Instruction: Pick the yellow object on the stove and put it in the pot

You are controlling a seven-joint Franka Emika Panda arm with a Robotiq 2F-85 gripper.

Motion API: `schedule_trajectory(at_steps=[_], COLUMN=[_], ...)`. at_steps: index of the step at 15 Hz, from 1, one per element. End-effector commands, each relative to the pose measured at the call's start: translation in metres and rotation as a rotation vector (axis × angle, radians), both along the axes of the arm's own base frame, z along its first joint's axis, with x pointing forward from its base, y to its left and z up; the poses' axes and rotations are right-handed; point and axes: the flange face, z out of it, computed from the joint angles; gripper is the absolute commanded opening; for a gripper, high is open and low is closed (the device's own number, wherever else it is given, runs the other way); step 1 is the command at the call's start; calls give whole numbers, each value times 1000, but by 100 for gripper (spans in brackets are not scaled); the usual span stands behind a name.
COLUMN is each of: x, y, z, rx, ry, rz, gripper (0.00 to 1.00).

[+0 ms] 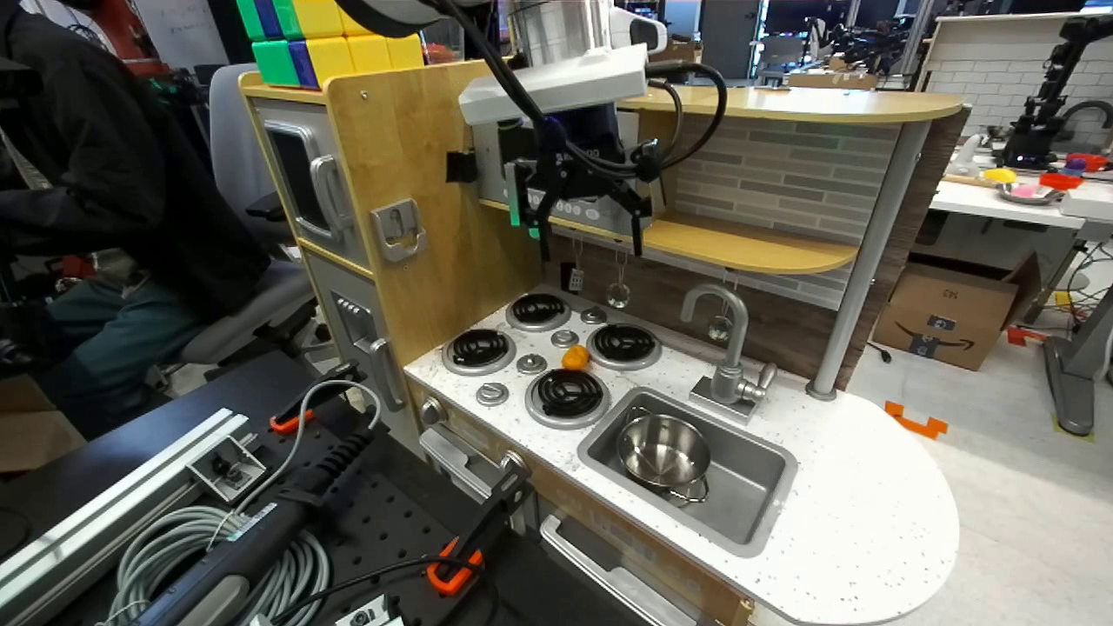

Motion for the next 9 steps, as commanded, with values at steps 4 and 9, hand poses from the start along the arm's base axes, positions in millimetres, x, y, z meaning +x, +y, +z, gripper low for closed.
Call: schedule_trajectory(at_steps=[4, 9], x=[0, 0], y=[5, 16], z=[-2, -34], rx=[56, 72], ry=[22, 17], rz=[99, 112], gripper=[100, 100])
